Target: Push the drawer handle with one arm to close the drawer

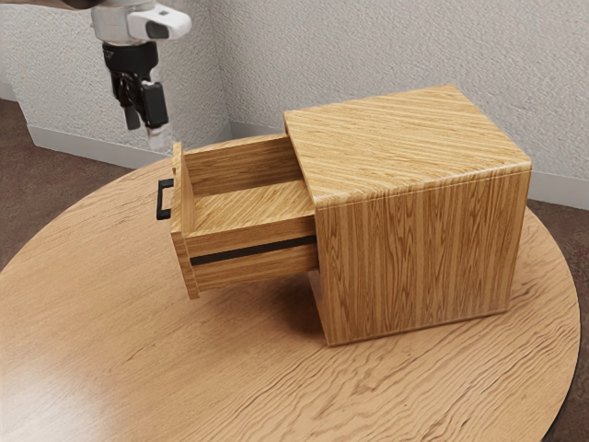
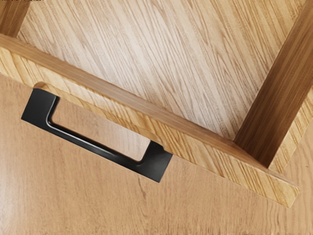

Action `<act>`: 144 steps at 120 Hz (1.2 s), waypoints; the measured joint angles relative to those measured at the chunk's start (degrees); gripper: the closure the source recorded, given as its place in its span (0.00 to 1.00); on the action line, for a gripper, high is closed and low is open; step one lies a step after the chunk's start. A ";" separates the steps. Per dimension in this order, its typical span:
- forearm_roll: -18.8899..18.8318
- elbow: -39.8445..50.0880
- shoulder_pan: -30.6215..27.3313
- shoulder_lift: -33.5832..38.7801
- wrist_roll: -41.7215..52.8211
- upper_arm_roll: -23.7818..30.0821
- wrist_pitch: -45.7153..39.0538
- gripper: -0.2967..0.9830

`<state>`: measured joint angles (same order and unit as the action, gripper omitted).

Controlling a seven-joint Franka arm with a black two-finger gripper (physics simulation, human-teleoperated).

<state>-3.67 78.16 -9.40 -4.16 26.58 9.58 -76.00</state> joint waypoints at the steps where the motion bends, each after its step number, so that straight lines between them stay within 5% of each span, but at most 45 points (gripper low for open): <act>1: 0.00 0.00 0.00 0.00 0.19 0.00 0.02 0.23; 36: 0.20 -0.72 -0.15 0.01 5.74 -0.03 0.46 0.23; 57: 1.20 -3.29 -0.40 8.50 10.92 -0.30 3.97 0.23; 80: 0.27 15.55 -0.44 11.91 17.19 -0.59 0.34 0.23; 105: 1.84 25.66 -1.77 11.35 22.34 -0.88 -4.29 0.24; 129: 0.63 26.95 -1.93 9.40 26.53 -1.42 -10.01 0.59; 144: -1.43 26.98 -3.11 8.37 28.53 -1.48 -14.82 0.72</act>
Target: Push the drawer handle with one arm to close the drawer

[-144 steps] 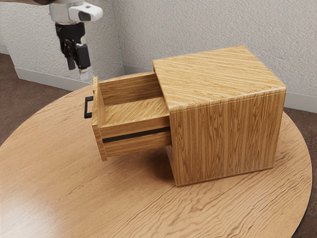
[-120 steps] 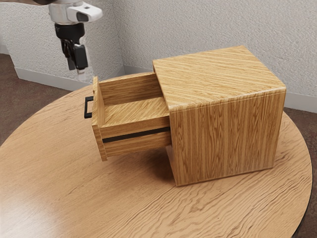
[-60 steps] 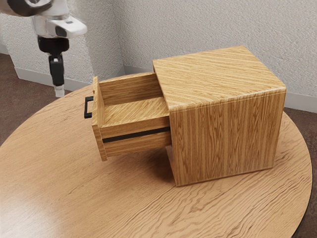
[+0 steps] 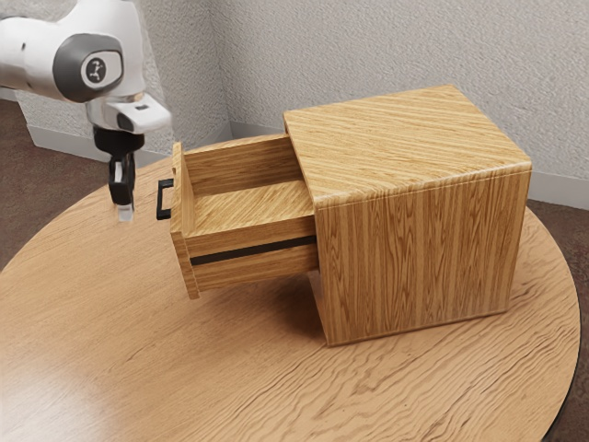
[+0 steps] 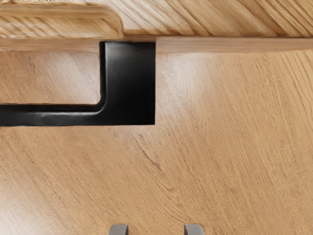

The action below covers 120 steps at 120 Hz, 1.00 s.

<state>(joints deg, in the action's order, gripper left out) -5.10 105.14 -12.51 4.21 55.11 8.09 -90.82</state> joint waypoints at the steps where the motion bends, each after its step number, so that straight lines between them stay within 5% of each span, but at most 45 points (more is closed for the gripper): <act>1: -0.09 0.00 -0.06 -0.03 0.12 0.00 -0.30 0.73; 37: -1.35 -0.08 0.05 -3.79 3.85 -0.01 -8.87 0.83; 120: -0.10 -1.65 -1.46 -6.67 8.36 0.48 -13.97 0.85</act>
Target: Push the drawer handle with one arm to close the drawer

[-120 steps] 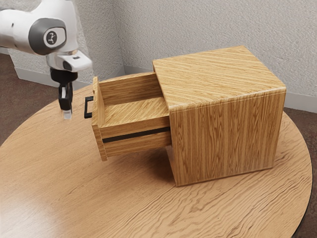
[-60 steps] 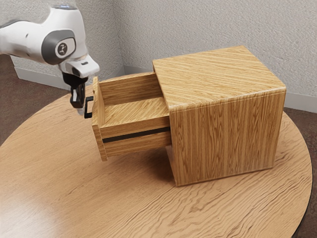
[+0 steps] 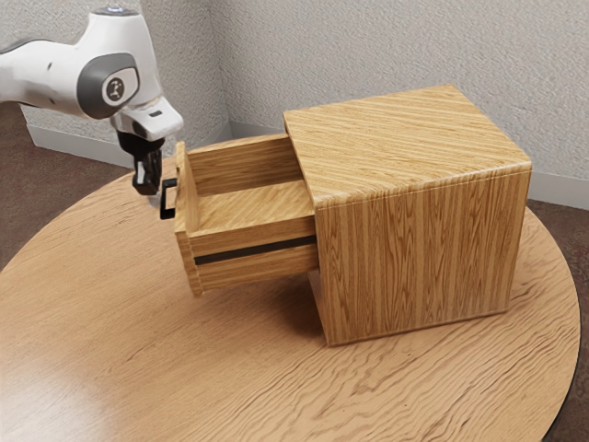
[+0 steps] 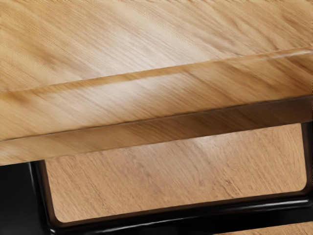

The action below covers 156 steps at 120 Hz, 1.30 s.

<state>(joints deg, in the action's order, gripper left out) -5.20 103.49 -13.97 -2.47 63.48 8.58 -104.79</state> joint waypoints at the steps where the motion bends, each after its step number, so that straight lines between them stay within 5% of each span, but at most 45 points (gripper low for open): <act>1: 0.05 -0.03 0.02 -0.03 0.03 0.01 -0.02 0.85; 60: 3.88 -4.61 2.75 -3.85 -0.11 0.23 -0.59 0.85; 156: 4.16 -16.85 7.87 -13.49 -4.35 0.16 -0.65 0.85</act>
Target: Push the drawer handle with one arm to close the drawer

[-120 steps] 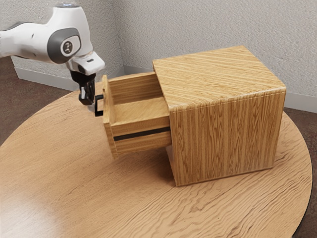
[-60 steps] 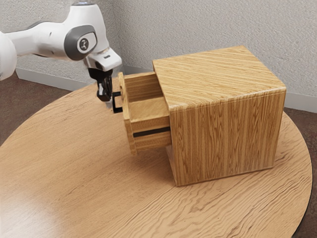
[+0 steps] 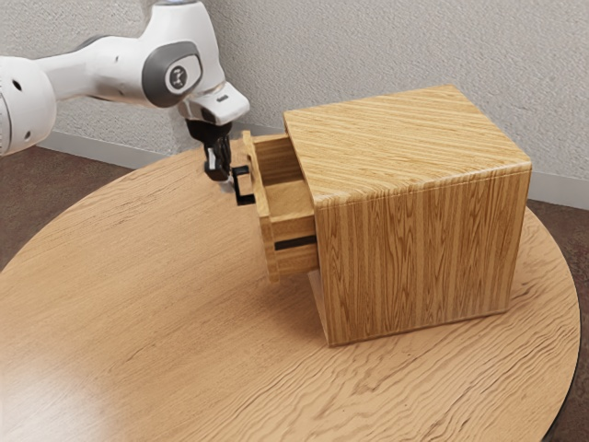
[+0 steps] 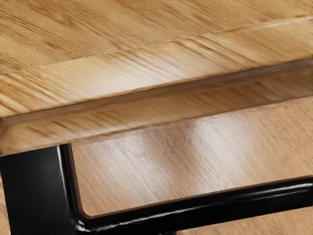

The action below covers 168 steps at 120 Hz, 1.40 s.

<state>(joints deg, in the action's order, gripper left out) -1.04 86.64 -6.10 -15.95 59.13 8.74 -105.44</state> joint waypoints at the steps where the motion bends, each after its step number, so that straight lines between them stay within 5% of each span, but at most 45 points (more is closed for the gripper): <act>1: 0.00 -0.14 0.05 -0.06 -0.07 -0.01 0.00 0.85; 100: 1.46 -8.26 5.51 -6.53 -7.07 1.23 -0.49 0.85; 110: 1.67 -2.98 3.94 -2.62 -7.69 1.34 -0.06 0.85; 132: 1.56 7.05 2.52 19.56 -7.77 0.97 9.45 0.85; 152: 1.07 7.56 -0.51 22.45 -6.86 0.81 17.18 0.82; 168: 1.08 7.29 -0.41 22.53 -5.74 0.81 20.42 0.62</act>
<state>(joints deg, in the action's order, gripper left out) 0.04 93.93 -6.50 6.58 53.39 9.55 -85.02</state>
